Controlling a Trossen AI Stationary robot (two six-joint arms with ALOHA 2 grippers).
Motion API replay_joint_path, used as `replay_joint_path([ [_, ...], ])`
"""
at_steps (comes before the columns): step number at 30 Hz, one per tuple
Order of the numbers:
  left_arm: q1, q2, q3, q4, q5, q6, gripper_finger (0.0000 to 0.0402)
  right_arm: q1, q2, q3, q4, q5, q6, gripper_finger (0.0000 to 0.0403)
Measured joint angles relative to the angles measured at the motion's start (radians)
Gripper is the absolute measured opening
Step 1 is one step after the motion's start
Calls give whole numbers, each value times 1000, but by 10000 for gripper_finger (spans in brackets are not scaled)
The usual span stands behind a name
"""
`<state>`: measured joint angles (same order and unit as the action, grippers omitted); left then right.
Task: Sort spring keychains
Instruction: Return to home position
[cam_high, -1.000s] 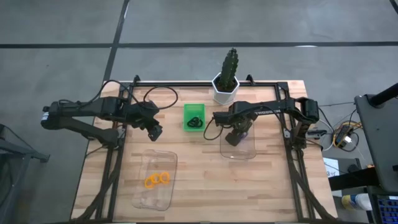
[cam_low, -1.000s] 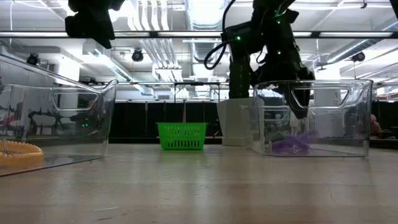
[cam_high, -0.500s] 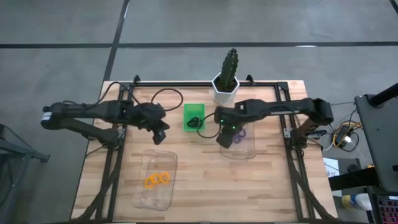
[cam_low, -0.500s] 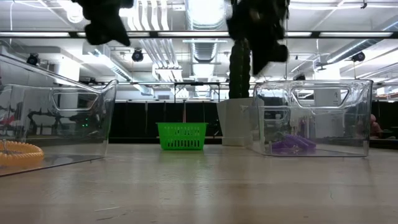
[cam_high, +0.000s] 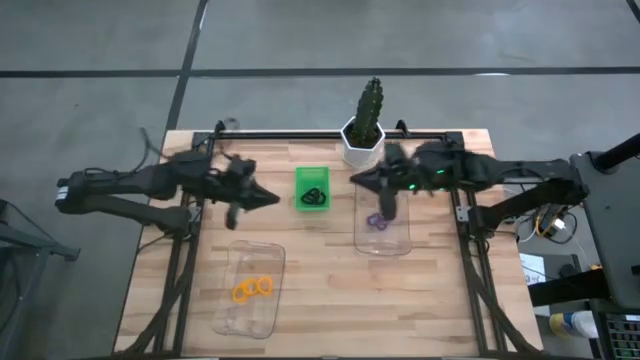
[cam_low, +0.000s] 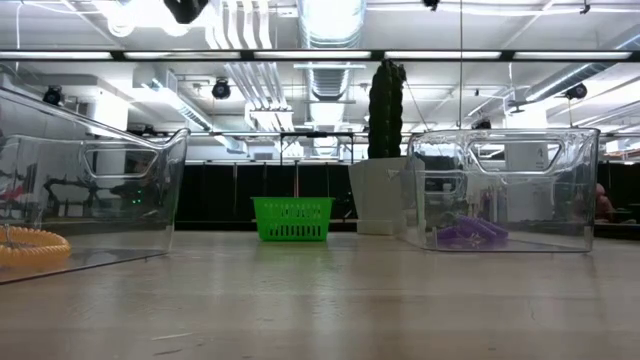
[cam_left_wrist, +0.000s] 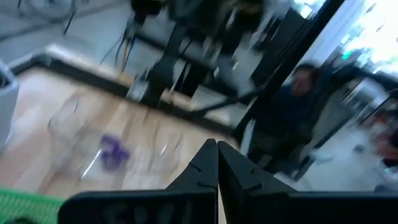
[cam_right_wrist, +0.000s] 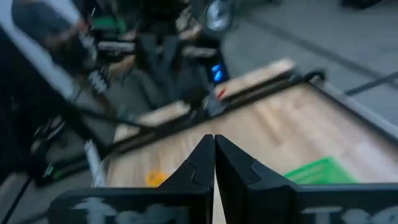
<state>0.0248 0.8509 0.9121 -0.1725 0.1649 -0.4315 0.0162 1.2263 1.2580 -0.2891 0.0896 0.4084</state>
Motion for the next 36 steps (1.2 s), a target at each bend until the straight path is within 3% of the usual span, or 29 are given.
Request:
replay_joint_path([
  [3, 0, -97, -12, 16, -2, -20, 2, -1, -86, -35, 2, 52, -16, 8],
  [8, 1, -243, -36, 1, -33, 74, 2, -8, -221, -52, -145, 45, -208, 8],
  [12, 1, -344, -64, -58, -33, 116, 2, -1, -309, -75, -280, 37, -212, 8],
  [15, 1, -406, -92, -120, -32, 93, 2, 0, -366, -145, -268, 35, -210, 8],
  [24, 1, -572, -270, -133, -26, 91, 2, 0, -533, -500, -97, -5, -157, 8],
  [29, 1, -633, -394, -131, -24, 112, 2, 0, -650, -710, 105, -128, -153, 8],
  [32, 0, -665, -469, -51, 5, 141, 2, 0, -728, -820, 225, -190, -153, 9],
  [36, 0, -703, -591, 89, 29, 146, 2, -1, -838, -929, 285, -195, -129, 9],
])
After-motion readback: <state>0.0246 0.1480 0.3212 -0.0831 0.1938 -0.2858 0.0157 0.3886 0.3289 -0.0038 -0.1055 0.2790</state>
